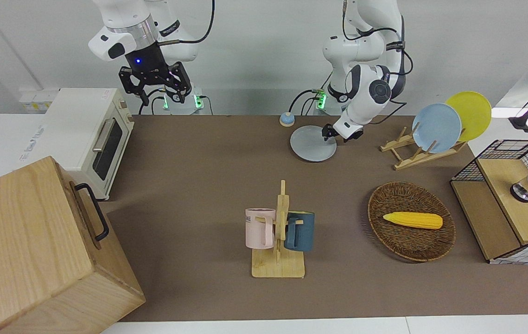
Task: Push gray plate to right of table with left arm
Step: 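Lower the left gripper against the gray plate's rim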
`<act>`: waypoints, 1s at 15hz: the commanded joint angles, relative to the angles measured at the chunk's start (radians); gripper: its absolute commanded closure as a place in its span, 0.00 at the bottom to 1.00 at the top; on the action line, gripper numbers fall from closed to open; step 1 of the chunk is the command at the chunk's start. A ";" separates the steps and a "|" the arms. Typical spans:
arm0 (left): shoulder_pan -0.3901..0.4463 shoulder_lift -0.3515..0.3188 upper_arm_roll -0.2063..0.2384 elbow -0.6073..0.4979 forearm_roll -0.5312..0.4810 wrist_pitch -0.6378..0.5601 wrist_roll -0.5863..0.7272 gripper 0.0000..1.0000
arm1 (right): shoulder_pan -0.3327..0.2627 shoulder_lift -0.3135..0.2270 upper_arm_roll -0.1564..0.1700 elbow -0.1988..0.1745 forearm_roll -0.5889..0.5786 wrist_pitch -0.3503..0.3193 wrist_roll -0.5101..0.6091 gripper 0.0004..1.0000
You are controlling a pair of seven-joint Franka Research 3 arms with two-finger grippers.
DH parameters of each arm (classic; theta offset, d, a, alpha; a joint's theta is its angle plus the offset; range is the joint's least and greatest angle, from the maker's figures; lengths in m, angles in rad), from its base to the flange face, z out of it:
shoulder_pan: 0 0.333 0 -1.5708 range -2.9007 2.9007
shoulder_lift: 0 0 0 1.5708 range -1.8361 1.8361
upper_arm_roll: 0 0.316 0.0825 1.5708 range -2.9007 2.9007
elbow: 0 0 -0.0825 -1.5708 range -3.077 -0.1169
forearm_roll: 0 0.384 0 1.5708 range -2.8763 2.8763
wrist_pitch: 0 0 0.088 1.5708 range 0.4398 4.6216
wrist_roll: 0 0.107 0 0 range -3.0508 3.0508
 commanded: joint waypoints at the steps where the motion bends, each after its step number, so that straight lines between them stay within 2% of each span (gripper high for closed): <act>1: -0.019 -0.034 -0.005 -0.045 -0.019 0.041 -0.019 0.24 | -0.006 0.006 0.004 0.014 0.016 -0.007 0.002 0.00; 5: -0.019 -0.026 -0.005 -0.052 -0.018 0.064 -0.034 0.44 | -0.006 0.006 0.004 0.014 0.016 -0.007 0.002 0.00; 9: -0.019 -0.025 -0.005 -0.052 -0.018 0.063 -0.036 0.97 | -0.006 0.006 0.004 0.014 0.016 -0.007 0.002 0.00; 10: -0.019 -0.025 -0.005 -0.052 -0.018 0.064 -0.037 1.00 | -0.006 0.006 0.004 0.014 0.016 -0.007 0.002 0.00; 15: -0.019 -0.023 -0.005 -0.051 -0.016 0.070 -0.071 1.00 | -0.006 0.006 0.004 0.014 0.016 -0.007 0.002 0.00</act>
